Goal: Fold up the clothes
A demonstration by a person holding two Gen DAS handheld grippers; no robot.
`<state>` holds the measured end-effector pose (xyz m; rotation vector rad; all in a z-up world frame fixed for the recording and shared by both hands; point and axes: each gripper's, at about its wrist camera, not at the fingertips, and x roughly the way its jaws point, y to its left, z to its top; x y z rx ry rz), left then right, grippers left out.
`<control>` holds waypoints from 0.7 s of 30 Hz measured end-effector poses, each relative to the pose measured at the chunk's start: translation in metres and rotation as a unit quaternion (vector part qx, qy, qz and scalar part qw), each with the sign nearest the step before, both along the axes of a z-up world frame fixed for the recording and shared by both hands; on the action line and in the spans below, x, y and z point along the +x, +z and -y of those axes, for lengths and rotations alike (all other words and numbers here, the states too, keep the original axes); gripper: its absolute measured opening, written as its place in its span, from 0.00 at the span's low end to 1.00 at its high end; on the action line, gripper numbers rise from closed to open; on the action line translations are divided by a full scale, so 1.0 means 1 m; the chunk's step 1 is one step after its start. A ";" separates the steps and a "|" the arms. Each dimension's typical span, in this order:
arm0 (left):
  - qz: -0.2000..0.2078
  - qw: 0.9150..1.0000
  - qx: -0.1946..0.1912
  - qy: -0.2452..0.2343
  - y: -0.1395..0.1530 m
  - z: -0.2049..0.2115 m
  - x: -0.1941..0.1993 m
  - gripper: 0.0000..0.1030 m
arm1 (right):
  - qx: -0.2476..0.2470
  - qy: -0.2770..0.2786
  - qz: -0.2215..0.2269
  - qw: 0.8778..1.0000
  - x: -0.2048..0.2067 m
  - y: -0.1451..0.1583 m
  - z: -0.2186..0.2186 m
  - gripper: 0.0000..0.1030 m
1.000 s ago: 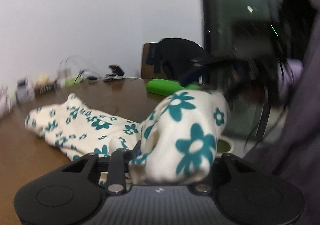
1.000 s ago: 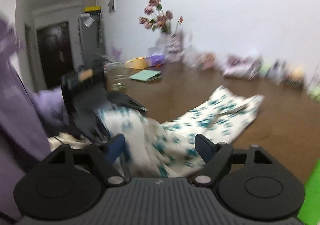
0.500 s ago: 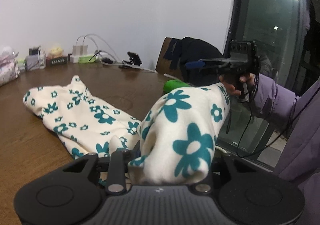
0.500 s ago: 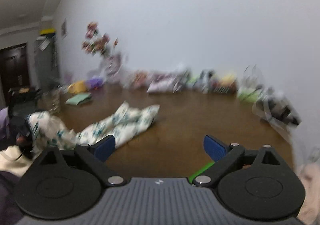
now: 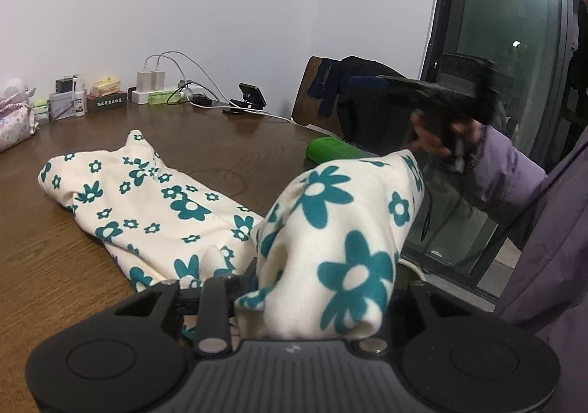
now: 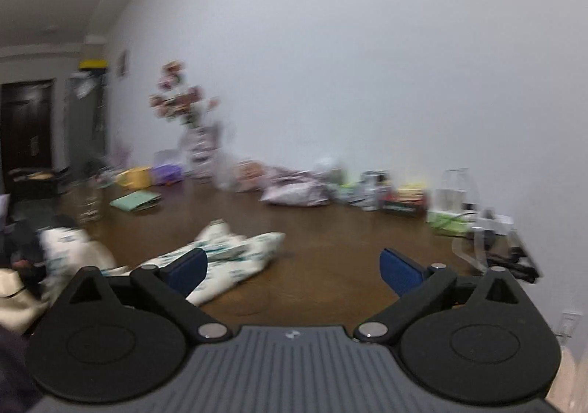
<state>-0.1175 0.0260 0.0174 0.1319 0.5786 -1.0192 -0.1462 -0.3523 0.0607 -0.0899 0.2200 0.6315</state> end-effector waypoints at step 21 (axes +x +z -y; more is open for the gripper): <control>-0.059 0.995 -0.056 -0.060 -0.005 -0.041 -0.018 0.32 | -0.074 0.248 -0.104 0.960 -0.012 -0.052 -0.169 0.26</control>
